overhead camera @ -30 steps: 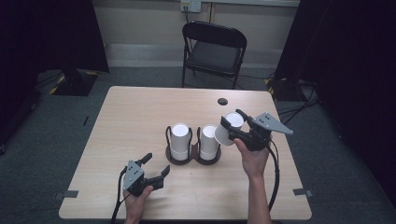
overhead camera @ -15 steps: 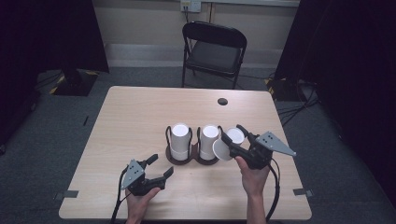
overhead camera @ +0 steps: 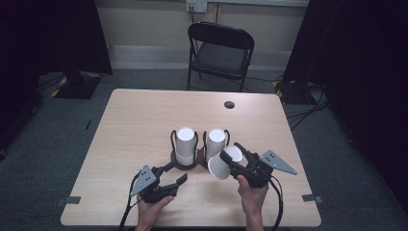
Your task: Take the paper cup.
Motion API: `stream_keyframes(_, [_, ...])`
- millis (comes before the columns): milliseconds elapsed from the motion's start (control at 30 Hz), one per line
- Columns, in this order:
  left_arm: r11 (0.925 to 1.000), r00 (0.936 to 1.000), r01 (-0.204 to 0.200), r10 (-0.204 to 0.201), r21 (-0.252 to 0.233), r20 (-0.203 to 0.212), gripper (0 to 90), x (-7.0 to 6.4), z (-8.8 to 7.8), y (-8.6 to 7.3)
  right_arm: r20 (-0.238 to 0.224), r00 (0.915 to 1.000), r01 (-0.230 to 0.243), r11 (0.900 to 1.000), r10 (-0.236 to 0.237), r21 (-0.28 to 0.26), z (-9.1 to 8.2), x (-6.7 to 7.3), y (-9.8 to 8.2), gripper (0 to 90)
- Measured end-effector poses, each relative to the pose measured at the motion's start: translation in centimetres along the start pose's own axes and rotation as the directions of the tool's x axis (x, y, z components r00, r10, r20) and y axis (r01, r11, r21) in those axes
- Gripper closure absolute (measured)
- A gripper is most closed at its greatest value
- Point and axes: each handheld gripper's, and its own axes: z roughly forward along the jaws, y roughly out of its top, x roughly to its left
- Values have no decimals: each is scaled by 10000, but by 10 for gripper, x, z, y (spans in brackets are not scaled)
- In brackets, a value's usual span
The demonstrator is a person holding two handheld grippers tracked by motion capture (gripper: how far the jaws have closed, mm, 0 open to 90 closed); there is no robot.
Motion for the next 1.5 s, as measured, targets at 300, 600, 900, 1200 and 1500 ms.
stream_keyframes(300, [9979, 9964, -412, 447, -502, 722, 442, -3, 8, -1, -920, 9855, -1412, 9898, 1424, 193, 9, -2, -18, 357])
stream_keyframes(600, [9955, 9927, -598, 670, -734, 1004, 570, -10, 17, -8, -1701, 9526, -2534, 9673, 2520, 139, 10, 2, -25, 358])
stream_keyframes(900, [9870, 9886, -925, 1067, -1311, 1058, 623, -17, 28, -6, -2275, 9223, -3105, 9495, 3123, 444, 18, 5, -29, 358])
stream_keyframes(1200, [9811, 9895, -1009, 1163, -1649, 864, 664, -24, 32, -6, -2521, 9122, -3120, 9464, 3231, 839, 29, 16, -35, 357])
stream_keyframes(1500, [9847, 9894, -1083, 1201, -1365, 815, 801, -23, 27, -3, -2437, 9241, -2826, 9556, 2945, 832, 30, 17, -37, 329])
